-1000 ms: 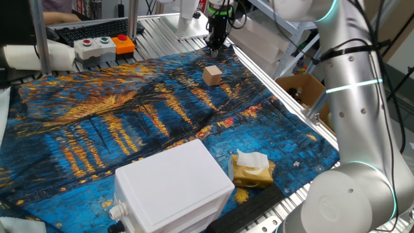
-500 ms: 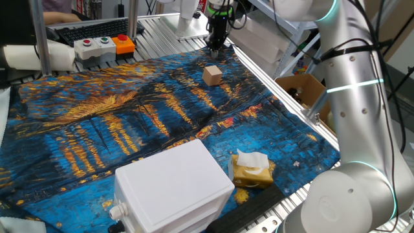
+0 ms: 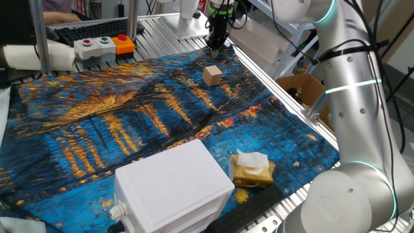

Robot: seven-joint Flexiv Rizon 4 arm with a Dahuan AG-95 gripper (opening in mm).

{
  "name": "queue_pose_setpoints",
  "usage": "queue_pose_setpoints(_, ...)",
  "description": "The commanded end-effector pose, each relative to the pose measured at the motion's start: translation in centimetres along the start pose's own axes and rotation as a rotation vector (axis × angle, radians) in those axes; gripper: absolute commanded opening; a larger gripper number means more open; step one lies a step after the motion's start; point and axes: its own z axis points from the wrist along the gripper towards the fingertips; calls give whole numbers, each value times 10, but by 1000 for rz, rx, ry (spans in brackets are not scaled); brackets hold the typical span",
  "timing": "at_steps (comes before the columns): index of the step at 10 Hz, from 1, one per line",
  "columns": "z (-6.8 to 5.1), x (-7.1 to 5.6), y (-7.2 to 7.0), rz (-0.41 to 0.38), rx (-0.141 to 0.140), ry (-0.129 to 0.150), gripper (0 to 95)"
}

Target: Pick up the small block on the left and move it to the right

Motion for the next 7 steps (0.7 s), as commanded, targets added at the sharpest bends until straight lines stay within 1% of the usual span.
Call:
queue_pose_setpoints(1,0,3,1,3,5,-6,0)
queue_pose_setpoints(3,0,3,1,15,5,-8,0)
queue_pose_setpoints(4,0,3,1,49,-3,-9,0)
queue_pose_setpoints(5,0,3,2,68,-19,-12,0)
queue_pose_setpoints(6,1,2,2,72,-30,-13,0)
queue_pose_setpoints(7,1,2,2,50,-27,-16,0)
